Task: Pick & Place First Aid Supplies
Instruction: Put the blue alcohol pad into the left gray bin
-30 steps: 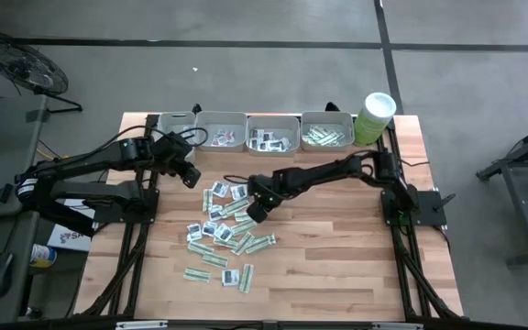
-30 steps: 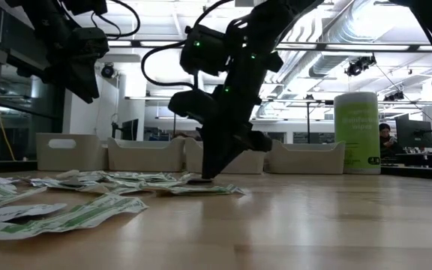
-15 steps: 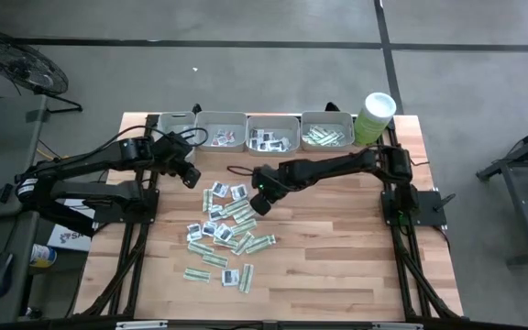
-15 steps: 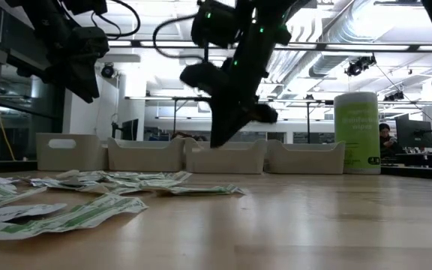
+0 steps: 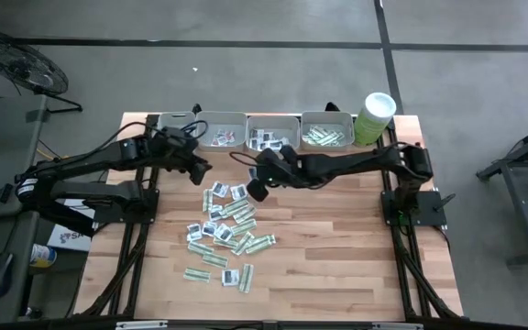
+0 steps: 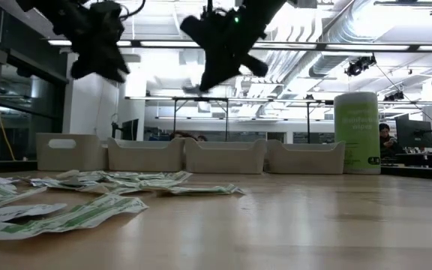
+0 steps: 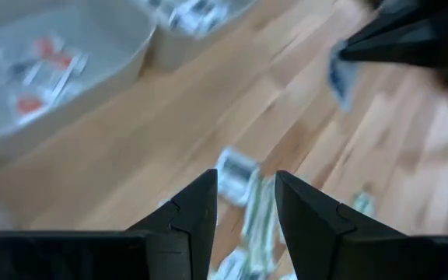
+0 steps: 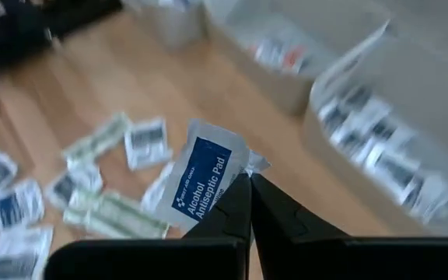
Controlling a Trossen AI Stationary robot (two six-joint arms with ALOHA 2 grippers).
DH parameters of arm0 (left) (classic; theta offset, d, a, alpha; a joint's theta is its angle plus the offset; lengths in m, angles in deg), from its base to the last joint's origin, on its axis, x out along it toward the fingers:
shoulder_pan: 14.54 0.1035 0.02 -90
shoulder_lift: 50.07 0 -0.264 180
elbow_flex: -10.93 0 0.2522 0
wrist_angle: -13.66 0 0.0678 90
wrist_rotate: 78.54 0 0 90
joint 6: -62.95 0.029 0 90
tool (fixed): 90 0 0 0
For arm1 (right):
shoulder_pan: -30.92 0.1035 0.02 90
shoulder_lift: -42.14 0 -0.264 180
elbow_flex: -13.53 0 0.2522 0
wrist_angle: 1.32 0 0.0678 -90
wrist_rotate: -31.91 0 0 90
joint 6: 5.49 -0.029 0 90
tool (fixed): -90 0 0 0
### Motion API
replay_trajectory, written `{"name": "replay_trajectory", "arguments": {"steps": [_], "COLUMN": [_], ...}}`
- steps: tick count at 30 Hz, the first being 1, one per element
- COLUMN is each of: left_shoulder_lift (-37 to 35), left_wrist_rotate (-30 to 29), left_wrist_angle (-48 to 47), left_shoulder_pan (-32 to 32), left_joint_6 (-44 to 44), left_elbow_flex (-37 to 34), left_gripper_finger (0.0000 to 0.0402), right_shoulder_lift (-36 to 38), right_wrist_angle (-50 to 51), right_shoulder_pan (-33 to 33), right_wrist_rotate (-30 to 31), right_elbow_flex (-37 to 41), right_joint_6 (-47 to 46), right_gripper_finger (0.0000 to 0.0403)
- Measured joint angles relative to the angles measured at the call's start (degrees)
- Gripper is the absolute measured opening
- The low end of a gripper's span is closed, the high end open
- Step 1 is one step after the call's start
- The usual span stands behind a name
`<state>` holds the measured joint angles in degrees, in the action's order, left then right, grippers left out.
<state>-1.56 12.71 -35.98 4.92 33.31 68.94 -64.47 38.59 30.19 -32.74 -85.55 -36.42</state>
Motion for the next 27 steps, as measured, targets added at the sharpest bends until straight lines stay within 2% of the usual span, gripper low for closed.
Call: {"name": "replay_trajectory", "arguments": {"steps": [10, 21, 27], "left_shoulder_lift": [0.0, 0.0, 0.0], "left_wrist_rotate": [3.2, 4.7, 5.4], "left_wrist_angle": [16.4, 30.1, 34.6], "left_shoulder_pan": [0.0, 0.0, 0.0], "left_joint_6": [3.1, 5.9, 7.5], "left_elbow_flex": [0.0, 0.0, 0.0], "left_gripper_finger": [0.0131, 0.0131, 0.0131], "right_shoulder_lift": [3.6, 5.7, 6.7], "right_wrist_angle": [-9.8, -28.0, -30.5], "right_shoulder_pan": [0.5, 0.5, 0.0], "right_wrist_rotate": [11.2, 11.8, 11.7], "right_elbow_flex": [0.0, -0.1, -0.1], "right_joint_6": [11.5, 28.0, 32.0], "right_gripper_finger": [0.0000, 0.0000, 0.0000]}}
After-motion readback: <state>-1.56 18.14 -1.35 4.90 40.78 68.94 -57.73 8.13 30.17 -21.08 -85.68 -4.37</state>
